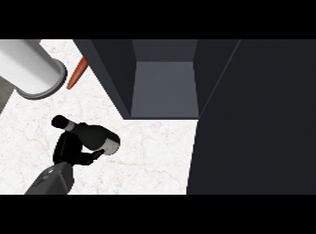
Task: Pick up the wine, place it into the cabinet and close the cabinet
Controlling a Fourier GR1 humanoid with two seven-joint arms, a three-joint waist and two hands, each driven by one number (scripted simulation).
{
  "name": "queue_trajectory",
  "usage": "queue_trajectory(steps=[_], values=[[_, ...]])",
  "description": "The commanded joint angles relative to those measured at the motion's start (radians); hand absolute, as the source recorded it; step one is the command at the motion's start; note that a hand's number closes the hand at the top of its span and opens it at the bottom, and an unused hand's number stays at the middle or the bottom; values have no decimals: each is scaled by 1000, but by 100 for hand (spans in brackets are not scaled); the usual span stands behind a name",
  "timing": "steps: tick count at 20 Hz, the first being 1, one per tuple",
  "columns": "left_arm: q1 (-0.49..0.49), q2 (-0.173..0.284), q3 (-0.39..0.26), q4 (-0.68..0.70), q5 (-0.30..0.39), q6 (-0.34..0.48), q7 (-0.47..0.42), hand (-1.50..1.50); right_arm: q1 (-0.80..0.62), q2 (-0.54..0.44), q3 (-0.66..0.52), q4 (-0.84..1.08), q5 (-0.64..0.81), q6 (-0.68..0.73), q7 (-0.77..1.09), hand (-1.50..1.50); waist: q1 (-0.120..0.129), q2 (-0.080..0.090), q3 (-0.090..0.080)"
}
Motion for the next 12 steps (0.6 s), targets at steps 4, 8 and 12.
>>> queue_trajectory(steps=[4,8,12], values=[[88,-53,51,-105,87,41,-69,150,72,-1,-9,-90,-53,15,1,-150,-1,-2,1],[138,-48,30,-194,110,-33,-54,150,-8,-22,-65,-63,-89,7,53,-150,0,-1,1],[180,-166,-72,-356,129,96,38,150,-16,20,44,-38,20,-18,50,-150,6,-4,1]])
